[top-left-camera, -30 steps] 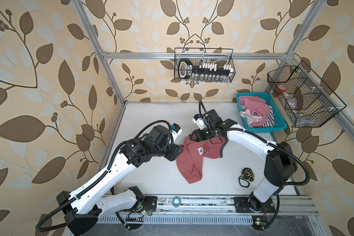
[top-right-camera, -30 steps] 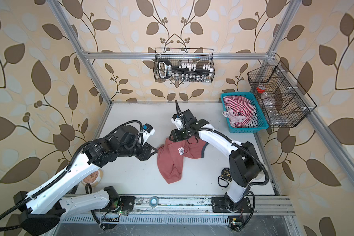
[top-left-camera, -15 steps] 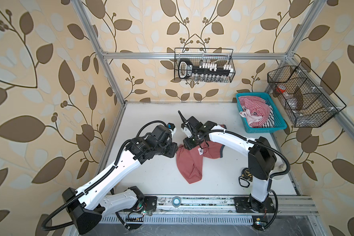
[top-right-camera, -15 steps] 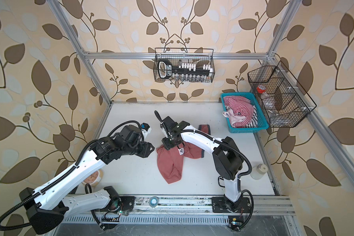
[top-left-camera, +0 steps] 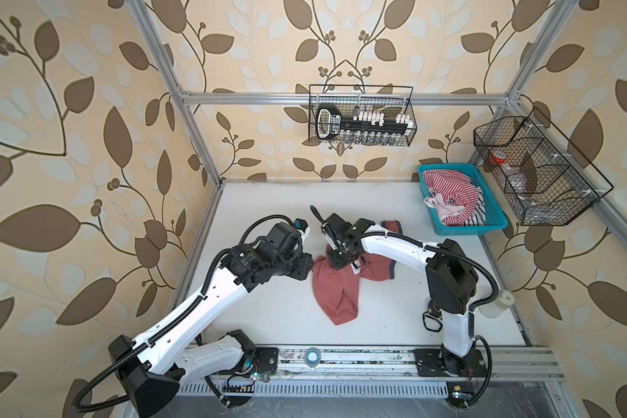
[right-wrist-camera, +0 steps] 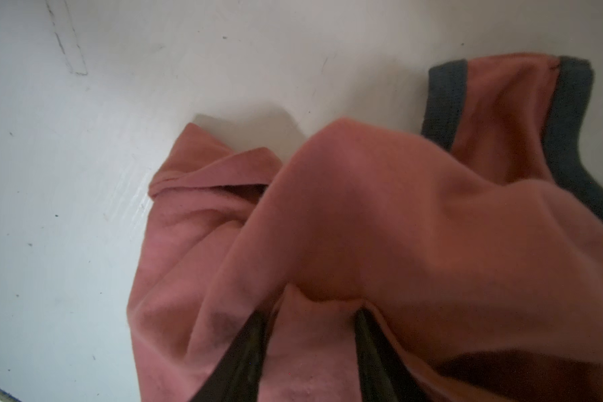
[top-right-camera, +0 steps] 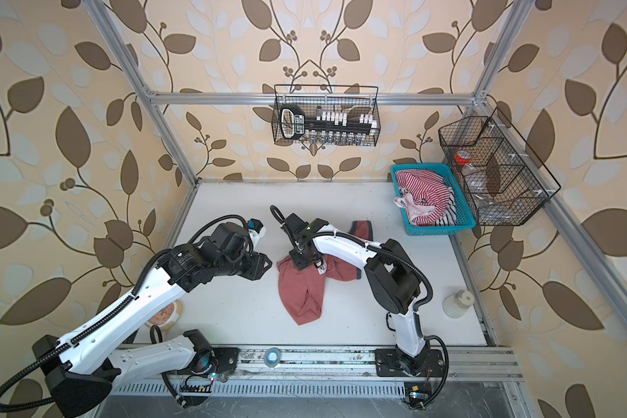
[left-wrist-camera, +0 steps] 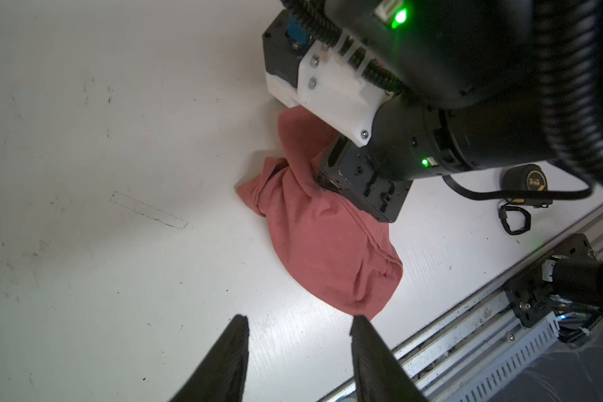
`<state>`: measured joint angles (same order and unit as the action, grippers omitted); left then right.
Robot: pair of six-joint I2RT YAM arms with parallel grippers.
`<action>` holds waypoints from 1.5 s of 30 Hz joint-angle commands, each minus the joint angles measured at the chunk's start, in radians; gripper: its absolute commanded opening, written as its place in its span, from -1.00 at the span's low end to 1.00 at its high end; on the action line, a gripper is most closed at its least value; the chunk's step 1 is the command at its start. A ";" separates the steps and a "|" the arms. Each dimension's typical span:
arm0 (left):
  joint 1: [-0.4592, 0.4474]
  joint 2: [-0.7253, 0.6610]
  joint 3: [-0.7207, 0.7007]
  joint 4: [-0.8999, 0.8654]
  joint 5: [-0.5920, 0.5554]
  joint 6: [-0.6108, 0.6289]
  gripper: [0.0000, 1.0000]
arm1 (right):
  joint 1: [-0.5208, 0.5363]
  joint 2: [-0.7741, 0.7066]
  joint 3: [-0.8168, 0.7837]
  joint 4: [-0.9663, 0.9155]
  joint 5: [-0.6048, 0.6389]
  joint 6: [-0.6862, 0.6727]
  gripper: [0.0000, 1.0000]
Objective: Fold and stack tank tops
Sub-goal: Smooth out the tank top at the center of the table.
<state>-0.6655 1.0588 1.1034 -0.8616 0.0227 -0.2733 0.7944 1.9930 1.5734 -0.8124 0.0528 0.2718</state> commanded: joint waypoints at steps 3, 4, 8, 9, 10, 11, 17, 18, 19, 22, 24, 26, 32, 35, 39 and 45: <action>0.016 -0.025 -0.013 0.012 0.012 -0.013 -0.01 | -0.017 -0.037 -0.006 0.000 0.035 0.020 -0.27; 0.016 -0.023 -0.012 0.013 0.014 -0.012 -0.01 | -0.026 -0.058 -0.022 0.012 0.028 0.025 -0.29; 0.018 -0.014 -0.013 0.015 0.021 -0.012 -0.02 | -0.063 -0.108 -0.071 0.041 0.010 0.038 -0.37; 0.019 -0.013 -0.012 0.015 0.021 -0.012 -0.02 | -0.068 -0.113 -0.079 0.043 0.009 0.039 -0.38; 0.019 -0.010 -0.012 0.015 0.021 -0.012 -0.01 | -0.075 -0.120 -0.087 0.047 0.007 0.041 -0.38; 0.020 -0.009 -0.011 0.015 0.022 -0.013 -0.02 | -0.081 -0.124 -0.094 0.048 0.008 0.041 -0.39; 0.023 -0.005 -0.008 0.013 0.025 -0.009 -0.01 | -0.092 -0.134 -0.116 0.060 -0.008 0.047 -0.51; 0.023 -0.005 -0.007 0.013 0.025 -0.009 -0.01 | -0.090 -0.134 -0.117 0.062 -0.013 0.047 -0.51; 0.023 -0.004 -0.007 0.013 0.026 -0.009 -0.01 | -0.089 -0.133 -0.118 0.066 -0.018 0.049 -0.51; 0.023 -0.002 -0.007 0.012 0.024 -0.010 -0.02 | -0.080 -0.128 -0.113 0.080 -0.048 0.050 -0.67; 0.026 -0.002 -0.007 0.012 0.024 -0.009 -0.02 | -0.081 -0.140 -0.117 0.091 -0.060 0.055 -1.00; 0.025 -0.002 -0.007 0.013 0.020 -0.009 -0.02 | -0.093 -0.181 -0.127 0.098 -0.061 0.057 -1.00; 0.031 0.017 0.005 0.027 0.043 -0.013 -0.03 | -0.193 -0.444 -0.202 0.156 -0.073 0.067 -1.00; 0.032 0.039 0.013 0.044 0.083 -0.021 -0.06 | -0.267 -0.586 -0.226 0.187 -0.083 0.074 -1.00; 0.032 0.088 0.017 0.086 0.202 -0.034 -0.11 | -0.375 -0.691 -0.224 0.245 -0.113 0.093 -1.00; 0.016 0.178 0.042 0.091 0.289 -0.067 -0.13 | -0.469 -0.634 -0.181 0.354 -0.174 0.138 -1.00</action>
<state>-0.6468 1.2255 1.0985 -0.7879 0.2386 -0.3164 0.3458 1.2903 1.3716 -0.5240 -0.0650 0.3771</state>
